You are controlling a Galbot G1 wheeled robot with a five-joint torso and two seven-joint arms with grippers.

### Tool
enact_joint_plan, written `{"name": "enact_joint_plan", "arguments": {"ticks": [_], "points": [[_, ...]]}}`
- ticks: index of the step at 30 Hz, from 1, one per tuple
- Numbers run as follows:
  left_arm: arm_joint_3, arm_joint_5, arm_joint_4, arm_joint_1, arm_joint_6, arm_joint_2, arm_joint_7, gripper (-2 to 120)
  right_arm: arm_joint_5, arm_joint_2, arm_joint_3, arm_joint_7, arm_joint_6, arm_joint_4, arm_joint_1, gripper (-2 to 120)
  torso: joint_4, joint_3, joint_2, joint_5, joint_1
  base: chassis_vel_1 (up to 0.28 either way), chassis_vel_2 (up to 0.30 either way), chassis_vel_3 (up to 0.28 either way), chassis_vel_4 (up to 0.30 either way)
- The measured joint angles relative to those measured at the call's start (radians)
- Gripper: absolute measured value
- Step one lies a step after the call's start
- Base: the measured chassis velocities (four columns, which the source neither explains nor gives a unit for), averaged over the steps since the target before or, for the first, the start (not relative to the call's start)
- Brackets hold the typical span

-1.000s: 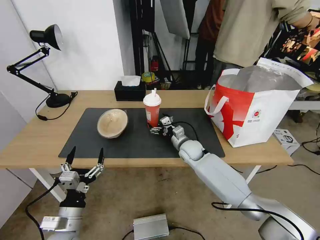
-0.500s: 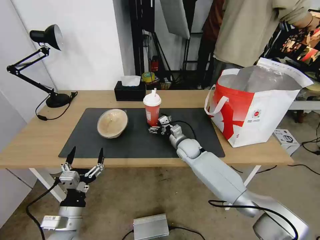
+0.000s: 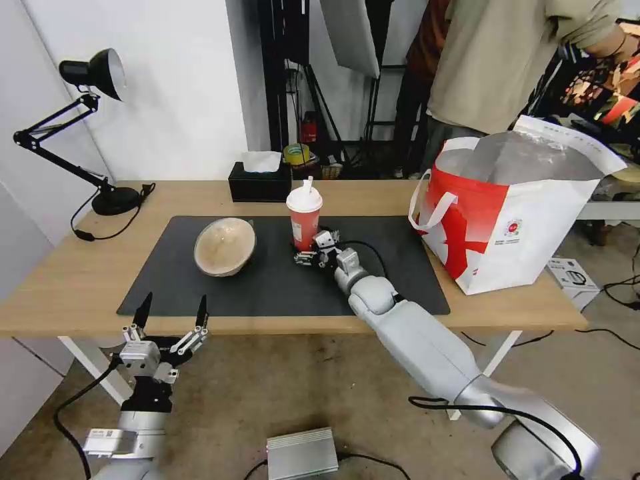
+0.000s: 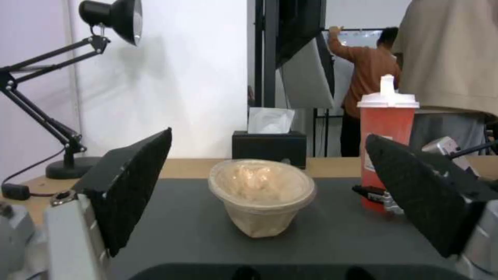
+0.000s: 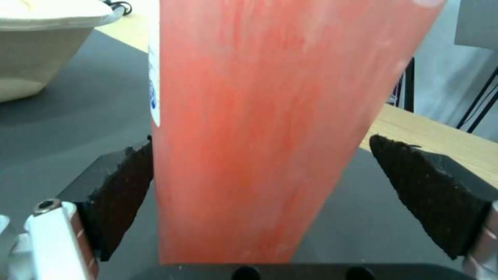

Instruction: Pick up the trash from the table and place it into the takeout bag.

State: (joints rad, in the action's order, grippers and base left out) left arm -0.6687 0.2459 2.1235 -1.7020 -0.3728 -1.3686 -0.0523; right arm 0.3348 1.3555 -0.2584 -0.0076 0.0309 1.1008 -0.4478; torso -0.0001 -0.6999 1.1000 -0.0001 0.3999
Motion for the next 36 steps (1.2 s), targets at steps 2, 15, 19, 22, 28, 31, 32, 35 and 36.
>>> {"name": "enact_joint_plan", "arguments": {"ticks": [2,15,19,22,28,31,32,35,36], "points": [[0.0,0.0,-0.001,0.0,0.0,-0.001,0.0,100,-0.004,0.006,0.004,-0.001,0.004,-0.008,0.001,100,0.0,0.0,0.0,0.0,0.0,0.0,0.0,0.0,0.0],[0.005,-0.002,-0.009,0.004,-0.001,-0.002,-0.002,100,-0.014,0.03,0.016,-0.002,0.018,-0.036,0.008,100,-0.0001,0.0,0.0,0.0,0.0,0.0,0.0,0.0,0.0],[0.006,-0.002,-0.009,0.004,-0.001,0.0,-0.002,100,-0.018,0.035,0.02,-0.002,0.023,-0.044,0.011,100,0.0,0.0,0.0,0.0002,0.0,0.0,0.0,0.0,0.0],[0.006,-0.003,-0.009,0.004,-0.001,0.001,-0.002,100,-0.025,0.04,0.024,-0.002,0.028,-0.05,0.014,100,0.0001,0.0,0.0,0.0002,0.0,0.0,0.0,0.0,0.0],[0.007,-0.003,-0.009,0.004,-0.001,0.001,-0.003,100,-0.027,0.04,0.024,-0.002,0.029,-0.051,0.014,100,0.0002,0.0,0.0,0.0002,0.0,0.0,0.0,0.0,0.0],[0.007,-0.003,-0.01,0.005,-0.001,0.001,-0.003,100,-0.028,0.04,0.024,-0.001,0.03,-0.051,0.014,100,0.0002,0.0,0.0,0.0003,0.0,0.0,0.0,0.0,0.0],[0.008,-0.003,-0.01,0.005,-0.001,0.001,-0.003,100,-0.028,0.04,0.024,-0.001,0.03,-0.051,0.014,100,0.0002,0.0,0.0,0.0002,0.0,0.0,0.0,0.0,0.0],[0.008,-0.003,-0.011,0.005,-0.001,0.002,-0.003,100,-0.029,0.04,0.024,-0.003,0.03,-0.051,0.014,98,0.0002,0.0,0.0,0.0002,0.0,0.0,0.0,0.0,0.0],[0.007,-0.003,-0.011,0.005,-0.001,0.002,-0.003,100,-0.03,0.04,0.024,-0.005,0.031,-0.051,0.014,93,0.0002,0.0,0.0,0.0002,0.0,0.0,0.0,0.0,0.0]]}}
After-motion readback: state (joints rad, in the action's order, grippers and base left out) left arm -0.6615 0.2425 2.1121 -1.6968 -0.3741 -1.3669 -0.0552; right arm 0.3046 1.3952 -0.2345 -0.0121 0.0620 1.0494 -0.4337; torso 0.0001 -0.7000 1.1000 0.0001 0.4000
